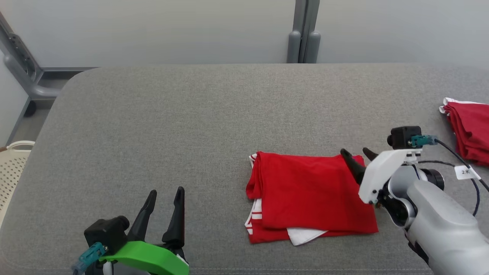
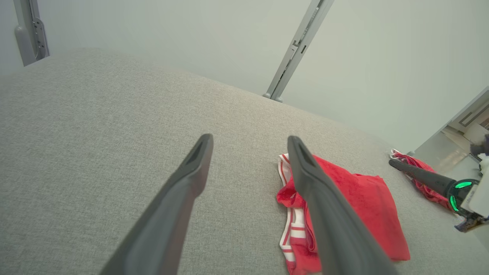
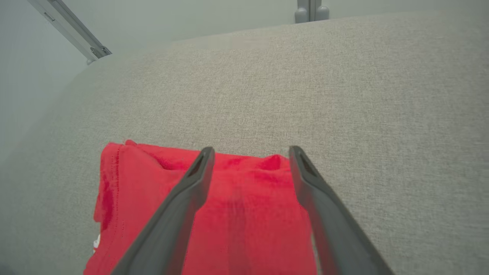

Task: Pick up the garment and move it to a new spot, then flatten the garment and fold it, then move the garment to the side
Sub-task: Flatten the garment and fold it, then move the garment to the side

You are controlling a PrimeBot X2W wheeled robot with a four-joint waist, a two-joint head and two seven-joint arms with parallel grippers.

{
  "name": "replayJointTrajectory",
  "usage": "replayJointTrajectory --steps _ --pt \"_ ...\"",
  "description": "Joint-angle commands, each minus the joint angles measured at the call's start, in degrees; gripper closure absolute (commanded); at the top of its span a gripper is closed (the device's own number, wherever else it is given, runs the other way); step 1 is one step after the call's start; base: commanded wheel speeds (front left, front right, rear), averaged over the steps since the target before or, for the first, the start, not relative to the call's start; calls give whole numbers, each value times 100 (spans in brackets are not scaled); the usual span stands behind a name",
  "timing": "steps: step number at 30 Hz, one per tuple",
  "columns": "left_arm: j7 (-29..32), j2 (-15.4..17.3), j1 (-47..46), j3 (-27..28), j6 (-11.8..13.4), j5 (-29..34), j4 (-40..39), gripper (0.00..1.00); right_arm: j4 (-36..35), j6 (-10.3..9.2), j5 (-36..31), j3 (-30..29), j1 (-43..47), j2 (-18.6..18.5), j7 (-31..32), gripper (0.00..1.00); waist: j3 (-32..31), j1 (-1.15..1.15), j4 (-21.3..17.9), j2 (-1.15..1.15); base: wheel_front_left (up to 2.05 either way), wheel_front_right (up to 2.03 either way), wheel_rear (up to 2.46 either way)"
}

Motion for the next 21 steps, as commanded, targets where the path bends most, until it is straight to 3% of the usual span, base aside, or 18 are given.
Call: replayJointTrajectory --steps 1,9,21 --pt "7 5 7 10 23 36 -14 0 -77 -1 76 26 126 -50 23 0 37 0 -14 0 0 0 0" --pt "42 33 -167 -21 -7 61 -48 0 -591 -1 314 280 790 -749 44 0 297 0 38 0 0 0 0" --pt "98 53 -317 -49 -10 115 -8 0 -321 -1 811 319 691 -613 315 0 534 0 294 0 0 0 0"
